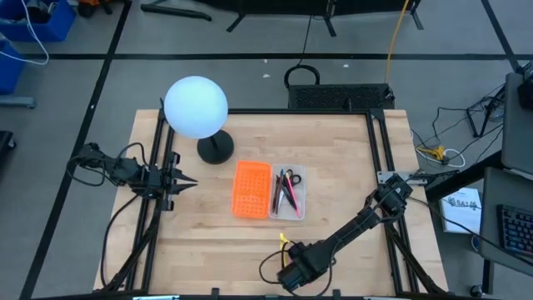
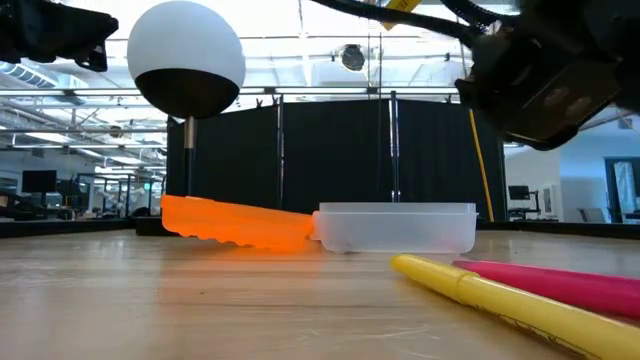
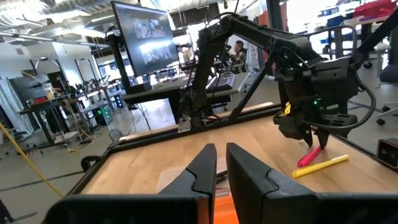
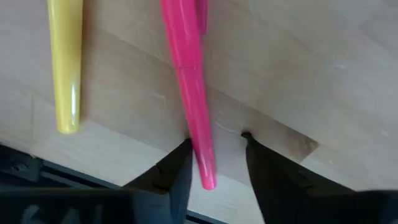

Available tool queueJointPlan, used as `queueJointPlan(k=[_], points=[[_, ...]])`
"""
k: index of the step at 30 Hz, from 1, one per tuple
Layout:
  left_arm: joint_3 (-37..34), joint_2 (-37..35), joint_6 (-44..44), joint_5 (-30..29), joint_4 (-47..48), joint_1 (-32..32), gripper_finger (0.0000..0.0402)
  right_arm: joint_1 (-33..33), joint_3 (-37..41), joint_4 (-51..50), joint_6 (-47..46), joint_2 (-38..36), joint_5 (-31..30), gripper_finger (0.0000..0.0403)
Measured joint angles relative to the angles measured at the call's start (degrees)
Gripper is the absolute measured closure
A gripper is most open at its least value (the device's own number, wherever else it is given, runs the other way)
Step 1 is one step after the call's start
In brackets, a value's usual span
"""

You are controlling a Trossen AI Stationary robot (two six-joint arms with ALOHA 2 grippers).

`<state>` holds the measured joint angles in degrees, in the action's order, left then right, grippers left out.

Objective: Pick & place school supplies into a supply box
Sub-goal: Put the pink pen into the orange supply box

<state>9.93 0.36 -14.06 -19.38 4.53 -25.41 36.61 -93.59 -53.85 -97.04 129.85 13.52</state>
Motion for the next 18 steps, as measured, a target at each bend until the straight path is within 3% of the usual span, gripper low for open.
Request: queueJointPlan(k=[10, 18], points=[[0.0, 0.0, 3.23, 1.1, 0.44, 0.0, 0.0355, 0.48, 1.24, 1.75, 13.87, -0.27, -5.43, 0.0384], [0.0, 0.01, 5.15, 1.49, 1.31, 0.0, 0.0355, 0.79, 1.42, 3.76, 12.3, -1.51, -9.76, 0.0386]])
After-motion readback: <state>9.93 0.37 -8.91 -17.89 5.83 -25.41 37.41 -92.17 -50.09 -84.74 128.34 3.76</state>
